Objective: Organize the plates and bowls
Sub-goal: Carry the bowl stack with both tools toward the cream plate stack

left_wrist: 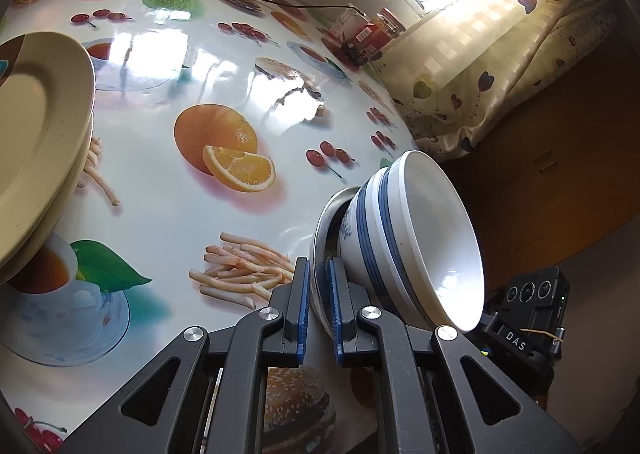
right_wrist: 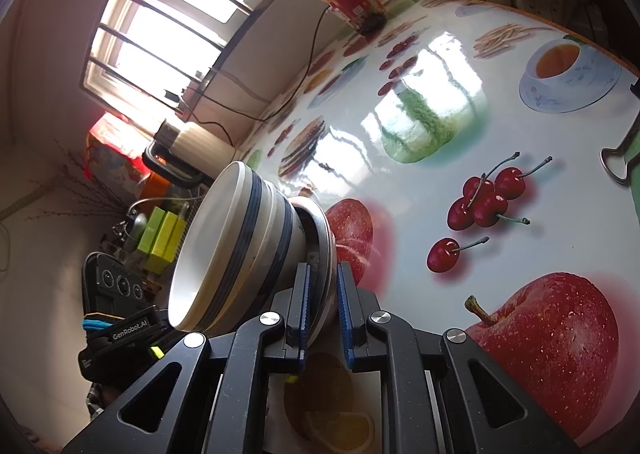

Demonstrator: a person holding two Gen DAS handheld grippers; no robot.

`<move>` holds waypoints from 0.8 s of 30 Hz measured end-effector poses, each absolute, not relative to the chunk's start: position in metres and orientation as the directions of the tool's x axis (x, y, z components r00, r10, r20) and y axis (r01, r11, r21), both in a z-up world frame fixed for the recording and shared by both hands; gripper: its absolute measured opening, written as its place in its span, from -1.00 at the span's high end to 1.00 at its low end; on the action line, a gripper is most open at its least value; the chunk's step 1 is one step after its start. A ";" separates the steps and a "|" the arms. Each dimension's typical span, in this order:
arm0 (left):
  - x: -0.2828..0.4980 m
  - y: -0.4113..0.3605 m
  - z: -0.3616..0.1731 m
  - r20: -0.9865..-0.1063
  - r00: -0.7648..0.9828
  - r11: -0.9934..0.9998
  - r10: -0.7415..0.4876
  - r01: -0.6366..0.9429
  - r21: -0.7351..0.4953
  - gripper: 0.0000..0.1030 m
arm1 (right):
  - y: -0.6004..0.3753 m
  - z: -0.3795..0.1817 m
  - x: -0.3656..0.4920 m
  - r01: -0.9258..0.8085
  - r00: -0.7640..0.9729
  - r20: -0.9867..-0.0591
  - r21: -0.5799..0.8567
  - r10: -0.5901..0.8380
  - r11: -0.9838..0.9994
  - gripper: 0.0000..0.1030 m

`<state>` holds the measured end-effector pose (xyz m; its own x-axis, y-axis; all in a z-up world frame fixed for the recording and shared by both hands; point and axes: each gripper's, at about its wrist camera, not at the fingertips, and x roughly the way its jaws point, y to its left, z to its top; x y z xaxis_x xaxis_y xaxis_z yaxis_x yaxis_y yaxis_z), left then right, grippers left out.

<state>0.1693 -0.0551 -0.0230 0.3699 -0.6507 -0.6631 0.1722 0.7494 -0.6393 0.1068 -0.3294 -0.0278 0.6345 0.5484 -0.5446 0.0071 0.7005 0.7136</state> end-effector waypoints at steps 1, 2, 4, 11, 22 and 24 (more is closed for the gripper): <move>0.169 -0.055 -0.023 -0.663 0.370 0.749 -0.651 0.172 -0.640 0.84 | -0.329 -0.028 0.107 0.007 0.634 -0.544 0.715 0.549 0.699 0.74; 0.170 -0.055 -0.023 -0.663 0.370 0.749 -0.651 0.171 -0.640 0.84 | -0.329 -0.028 0.107 0.008 0.634 -0.544 0.715 0.549 0.699 0.74; 0.169 -0.055 -0.023 -0.662 0.370 0.748 -0.652 0.171 -0.641 0.84 | -0.330 -0.027 0.107 0.008 0.634 -0.545 0.714 0.549 0.700 0.74; 0.169 -0.054 -0.023 -0.662 0.371 0.749 -0.651 0.169 -0.641 0.84 | -0.330 -0.026 0.107 0.005 0.636 -0.543 0.714 0.549 0.700 0.74; 0.166 -0.048 -0.021 -0.661 0.385 0.753 -0.644 0.170 -0.635 0.84 | -0.326 -0.025 0.111 -0.006 0.634 -0.539 0.713 0.554 0.701 0.73; 0.166 -0.045 -0.021 -0.659 0.386 0.752 -0.646 0.169 -0.638 0.84 | -0.324 -0.024 0.111 -0.012 0.635 -0.538 0.711 0.555 0.703 0.73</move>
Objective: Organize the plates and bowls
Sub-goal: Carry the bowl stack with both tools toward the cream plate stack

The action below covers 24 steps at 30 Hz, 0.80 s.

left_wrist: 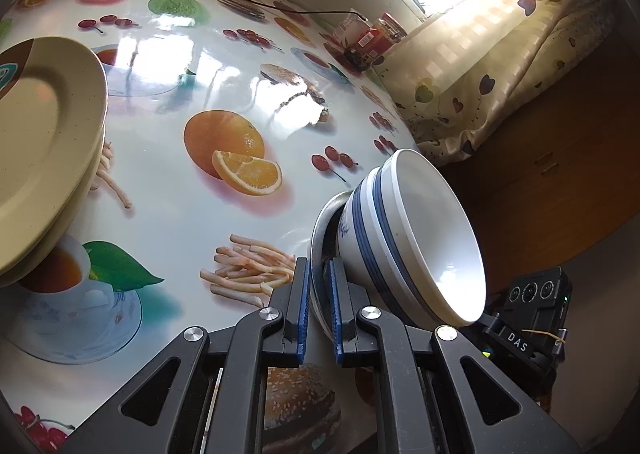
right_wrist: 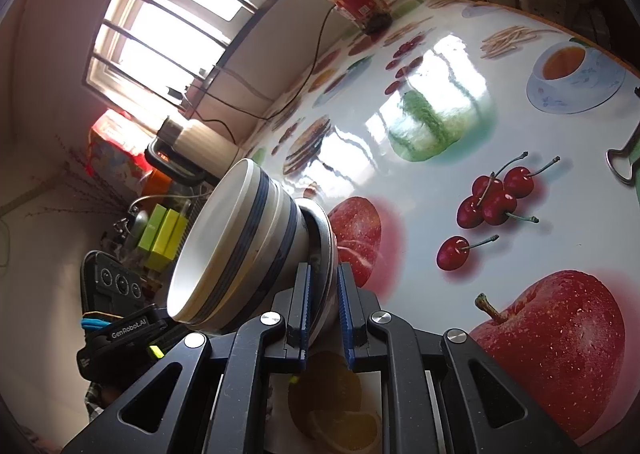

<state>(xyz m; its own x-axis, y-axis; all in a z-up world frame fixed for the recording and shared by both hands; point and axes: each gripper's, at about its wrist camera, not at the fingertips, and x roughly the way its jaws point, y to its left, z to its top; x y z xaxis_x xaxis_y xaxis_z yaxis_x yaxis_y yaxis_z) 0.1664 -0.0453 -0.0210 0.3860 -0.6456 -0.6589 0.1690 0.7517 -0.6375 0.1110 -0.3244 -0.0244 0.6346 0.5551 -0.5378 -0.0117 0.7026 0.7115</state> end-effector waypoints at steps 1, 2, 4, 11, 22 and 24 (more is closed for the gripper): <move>0.166 -0.045 -0.021 -0.658 0.387 0.752 -0.645 0.169 -0.637 0.84 | -0.324 -0.024 0.112 -0.013 0.635 -0.538 0.711 0.555 0.703 0.73; 0.166 -0.044 -0.021 -0.658 0.388 0.752 -0.645 0.169 -0.637 0.84 | -0.324 -0.025 0.111 -0.013 0.634 -0.537 0.712 0.556 0.702 0.73; 0.166 -0.044 -0.021 -0.658 0.390 0.752 -0.644 0.165 -0.638 0.84 | -0.322 -0.024 0.112 -0.017 0.634 -0.536 0.711 0.558 0.703 0.73; 0.164 -0.042 -0.018 -0.656 0.402 0.756 -0.638 0.167 -0.633 0.84 | -0.321 -0.024 0.114 -0.033 0.635 -0.526 0.714 0.566 0.700 0.73; 0.160 -0.029 -0.006 -0.645 0.438 0.761 -0.627 0.164 -0.628 0.84 | -0.314 -0.016 0.120 -0.067 0.628 -0.516 0.711 0.583 0.700 0.73; 0.160 -0.026 -0.002 -0.641 0.447 0.761 -0.624 0.161 -0.628 0.84 | -0.312 -0.014 0.121 -0.078 0.625 -0.512 0.711 0.589 0.699 0.73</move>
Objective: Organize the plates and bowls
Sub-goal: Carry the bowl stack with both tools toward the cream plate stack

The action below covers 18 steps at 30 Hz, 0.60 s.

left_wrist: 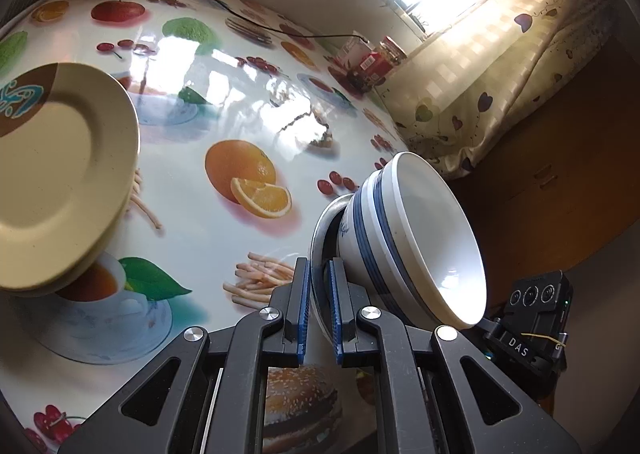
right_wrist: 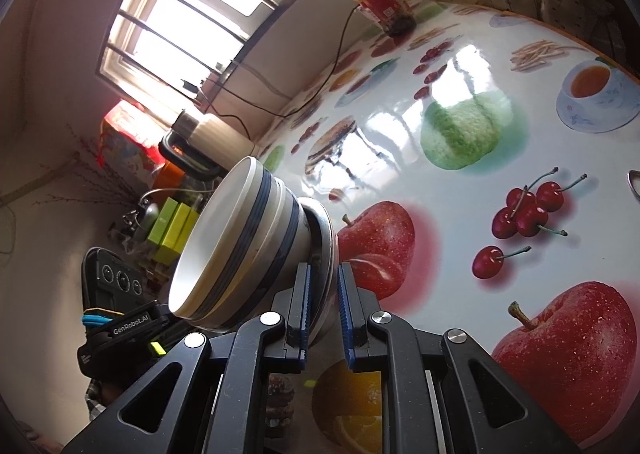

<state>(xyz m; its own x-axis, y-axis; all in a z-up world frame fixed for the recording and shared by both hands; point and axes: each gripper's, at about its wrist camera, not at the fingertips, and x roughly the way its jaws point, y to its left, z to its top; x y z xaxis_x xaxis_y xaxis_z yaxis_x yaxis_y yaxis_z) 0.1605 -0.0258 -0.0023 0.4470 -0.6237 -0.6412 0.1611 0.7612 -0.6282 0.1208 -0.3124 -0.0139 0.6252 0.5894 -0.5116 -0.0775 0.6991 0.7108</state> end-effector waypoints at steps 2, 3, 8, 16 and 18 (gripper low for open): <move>0.160 -0.022 0.001 -0.637 0.456 0.761 -0.622 0.159 -0.629 0.84 | -0.309 -0.011 0.123 -0.086 0.622 -0.510 0.709 0.594 0.700 0.73; 0.160 -0.020 0.002 -0.634 0.461 0.761 -0.621 0.158 -0.629 0.84 | -0.308 -0.010 0.124 -0.092 0.621 -0.508 0.708 0.596 0.700 0.73; 0.160 -0.010 0.008 -0.629 0.479 0.762 -0.612 0.147 -0.630 0.84 | -0.299 -0.004 0.129 -0.114 0.614 -0.505 0.704 0.606 0.701 0.73; 0.160 0.008 0.017 -0.625 0.514 0.772 -0.588 0.124 -0.624 0.84 | -0.280 0.007 0.140 -0.150 0.595 -0.505 0.694 0.625 0.704 0.73; 0.160 0.013 0.020 -0.622 0.523 0.773 -0.582 0.119 -0.623 0.84 | -0.275 0.010 0.144 -0.162 0.589 -0.503 0.693 0.632 0.703 0.73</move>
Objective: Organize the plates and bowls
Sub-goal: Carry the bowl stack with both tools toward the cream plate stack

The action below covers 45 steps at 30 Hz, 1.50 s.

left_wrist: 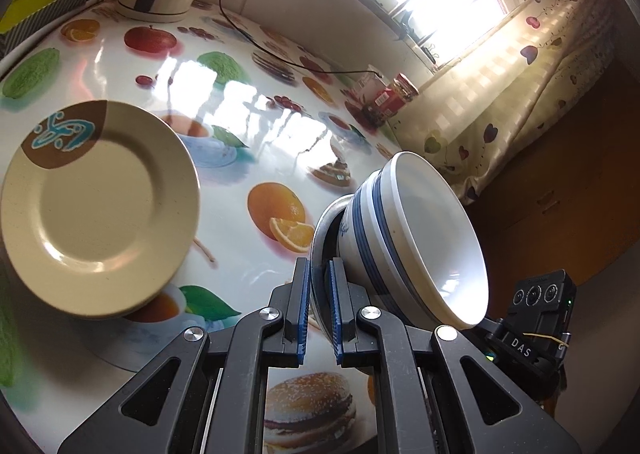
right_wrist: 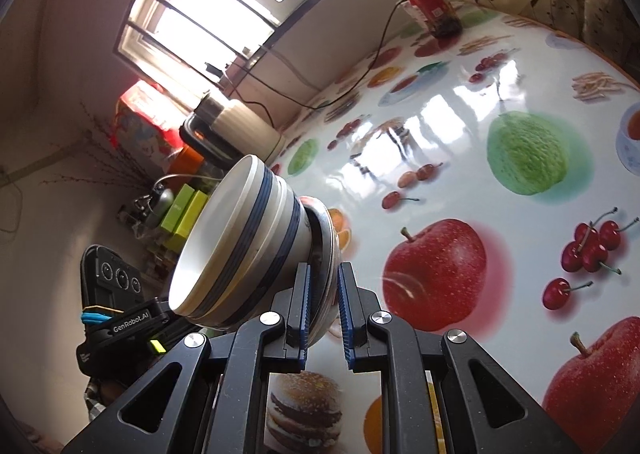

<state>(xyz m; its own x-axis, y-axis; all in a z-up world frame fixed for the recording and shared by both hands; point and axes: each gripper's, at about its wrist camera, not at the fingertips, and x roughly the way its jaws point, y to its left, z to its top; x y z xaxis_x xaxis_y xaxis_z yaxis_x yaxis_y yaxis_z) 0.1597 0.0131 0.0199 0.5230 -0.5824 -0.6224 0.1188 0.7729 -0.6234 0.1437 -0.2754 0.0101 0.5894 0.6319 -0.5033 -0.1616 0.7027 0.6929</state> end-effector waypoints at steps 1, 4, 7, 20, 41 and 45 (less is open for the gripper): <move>0.160 0.016 0.021 -0.620 0.529 0.773 -0.579 0.115 -0.624 0.84 | -0.273 0.012 0.145 -0.167 0.587 -0.502 0.692 0.635 0.702 0.73; 0.159 0.025 0.025 -0.618 0.543 0.775 -0.568 0.103 -0.623 0.84 | -0.263 0.017 0.152 -0.187 0.578 -0.500 0.688 0.645 0.701 0.73; 0.159 0.034 0.028 -0.617 0.557 0.779 -0.556 0.089 -0.621 0.84 | -0.254 0.021 0.158 -0.204 0.566 -0.500 0.684 0.655 0.700 0.73; 0.159 0.075 0.037 -0.616 0.609 0.792 -0.499 0.032 -0.610 0.84 | -0.211 0.029 0.184 -0.265 0.512 -0.497 0.685 0.701 0.679 0.73; 0.160 0.134 0.027 -0.624 0.656 0.793 -0.425 -0.063 -0.606 0.84 | -0.145 0.020 0.219 -0.323 0.419 -0.521 0.680 0.744 0.658 0.73; 0.162 0.144 0.023 -0.630 0.659 0.793 -0.411 -0.083 -0.603 0.84 | -0.135 0.017 0.223 -0.330 0.406 -0.528 0.676 0.746 0.659 0.73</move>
